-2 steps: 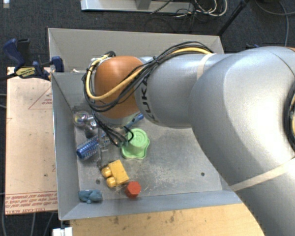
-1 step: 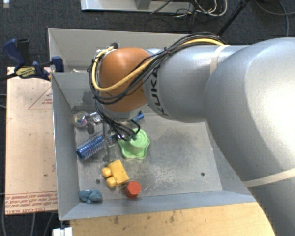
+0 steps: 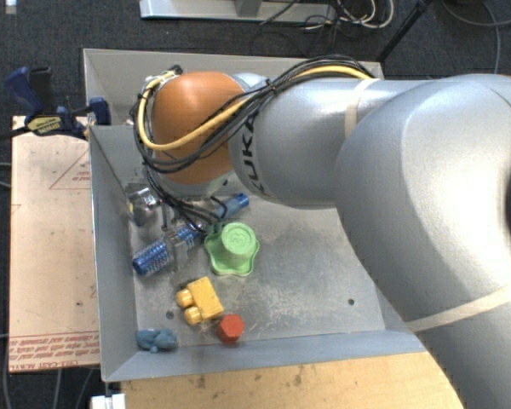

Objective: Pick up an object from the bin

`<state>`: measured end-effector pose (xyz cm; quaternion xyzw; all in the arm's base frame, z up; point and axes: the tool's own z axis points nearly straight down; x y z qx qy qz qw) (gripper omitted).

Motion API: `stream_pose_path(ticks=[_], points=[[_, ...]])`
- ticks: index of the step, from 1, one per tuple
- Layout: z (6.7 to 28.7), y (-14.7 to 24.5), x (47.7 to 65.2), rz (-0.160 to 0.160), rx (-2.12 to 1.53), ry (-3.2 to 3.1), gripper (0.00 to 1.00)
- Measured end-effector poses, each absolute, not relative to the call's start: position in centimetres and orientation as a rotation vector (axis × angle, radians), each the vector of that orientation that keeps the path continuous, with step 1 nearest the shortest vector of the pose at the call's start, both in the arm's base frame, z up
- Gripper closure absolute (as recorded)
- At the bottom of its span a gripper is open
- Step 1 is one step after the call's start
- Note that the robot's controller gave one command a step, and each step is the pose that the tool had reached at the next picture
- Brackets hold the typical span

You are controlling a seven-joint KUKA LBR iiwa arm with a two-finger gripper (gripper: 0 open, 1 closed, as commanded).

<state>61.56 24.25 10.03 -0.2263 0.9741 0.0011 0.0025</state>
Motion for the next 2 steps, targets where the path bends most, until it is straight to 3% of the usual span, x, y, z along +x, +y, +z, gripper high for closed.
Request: stream_pose_path(ticks=[1, 2], points=[[6.90, 21.48, 60.04, 0.001, -0.970, 2.989, 0.00], [6.92, 21.54, 60.09, 0.003, -0.964, 2.989, 0.00]])
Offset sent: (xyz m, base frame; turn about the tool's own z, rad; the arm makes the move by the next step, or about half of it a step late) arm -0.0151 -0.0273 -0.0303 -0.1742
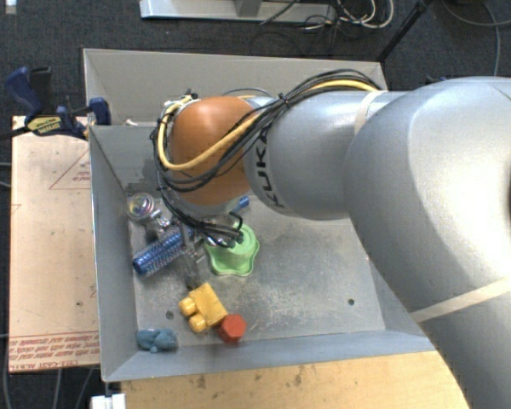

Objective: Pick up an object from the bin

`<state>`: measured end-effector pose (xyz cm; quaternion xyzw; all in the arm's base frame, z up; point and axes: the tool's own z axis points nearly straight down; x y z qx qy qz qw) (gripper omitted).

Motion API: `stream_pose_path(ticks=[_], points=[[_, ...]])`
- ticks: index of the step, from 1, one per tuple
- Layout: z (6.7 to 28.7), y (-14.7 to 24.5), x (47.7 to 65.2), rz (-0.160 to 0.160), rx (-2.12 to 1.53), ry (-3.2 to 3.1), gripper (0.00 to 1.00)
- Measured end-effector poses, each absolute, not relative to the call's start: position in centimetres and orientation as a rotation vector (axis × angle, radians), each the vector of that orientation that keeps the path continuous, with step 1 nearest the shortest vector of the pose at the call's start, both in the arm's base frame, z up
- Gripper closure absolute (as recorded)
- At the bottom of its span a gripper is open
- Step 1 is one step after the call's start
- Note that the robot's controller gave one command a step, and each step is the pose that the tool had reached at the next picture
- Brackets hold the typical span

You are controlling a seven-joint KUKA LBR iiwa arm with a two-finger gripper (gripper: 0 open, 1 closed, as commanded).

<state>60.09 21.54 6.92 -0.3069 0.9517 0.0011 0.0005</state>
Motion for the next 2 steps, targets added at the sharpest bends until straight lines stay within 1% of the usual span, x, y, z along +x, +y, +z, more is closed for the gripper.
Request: stream_pose_path(ticks=[1, 2], points=[[6.8, 21.5, 60.0, 0.004, -0.965, 2.989, 1.00], [10.6, 21.6, 60.1, 0.003, -0.961, 2.986, 1.00]])
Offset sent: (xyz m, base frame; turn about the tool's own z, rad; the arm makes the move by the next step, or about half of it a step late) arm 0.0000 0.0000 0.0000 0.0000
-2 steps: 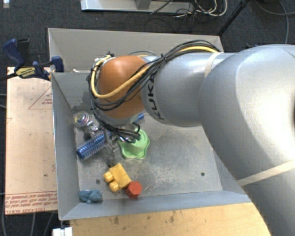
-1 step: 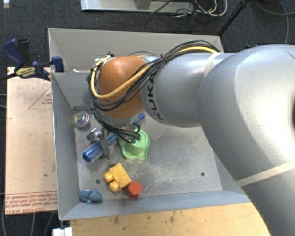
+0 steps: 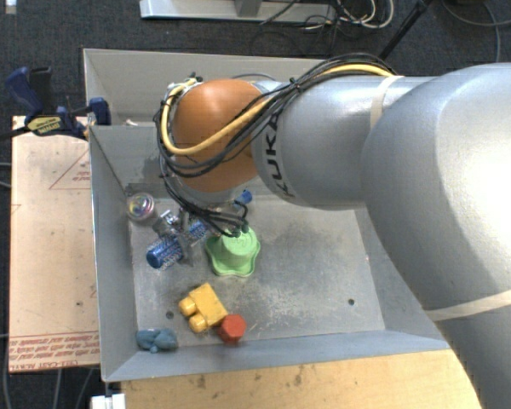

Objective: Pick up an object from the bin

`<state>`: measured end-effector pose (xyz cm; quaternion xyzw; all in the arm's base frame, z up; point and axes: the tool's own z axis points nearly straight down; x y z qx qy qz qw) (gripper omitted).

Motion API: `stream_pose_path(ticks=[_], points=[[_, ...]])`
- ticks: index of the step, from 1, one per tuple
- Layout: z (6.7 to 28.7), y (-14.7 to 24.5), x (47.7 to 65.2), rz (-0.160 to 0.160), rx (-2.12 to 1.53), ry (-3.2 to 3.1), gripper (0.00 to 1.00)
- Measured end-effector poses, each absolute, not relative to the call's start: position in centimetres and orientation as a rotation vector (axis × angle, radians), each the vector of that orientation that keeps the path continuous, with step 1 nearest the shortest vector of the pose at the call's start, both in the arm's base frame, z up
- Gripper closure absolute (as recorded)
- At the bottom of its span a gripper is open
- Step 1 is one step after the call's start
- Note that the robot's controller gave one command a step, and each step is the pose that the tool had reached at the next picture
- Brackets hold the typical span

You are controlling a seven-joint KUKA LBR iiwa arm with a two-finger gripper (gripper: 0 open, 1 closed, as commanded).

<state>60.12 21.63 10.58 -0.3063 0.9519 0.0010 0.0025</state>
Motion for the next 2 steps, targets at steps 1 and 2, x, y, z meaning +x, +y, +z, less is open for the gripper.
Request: stream_pose_path(ticks=[1, 2], points=[[16.44, 21.76, 60.24, 0.003, -0.957, 2.984, 1.00], [17.40, 21.82, 60.28, 0.003, -0.955, 2.990, 1.00]])
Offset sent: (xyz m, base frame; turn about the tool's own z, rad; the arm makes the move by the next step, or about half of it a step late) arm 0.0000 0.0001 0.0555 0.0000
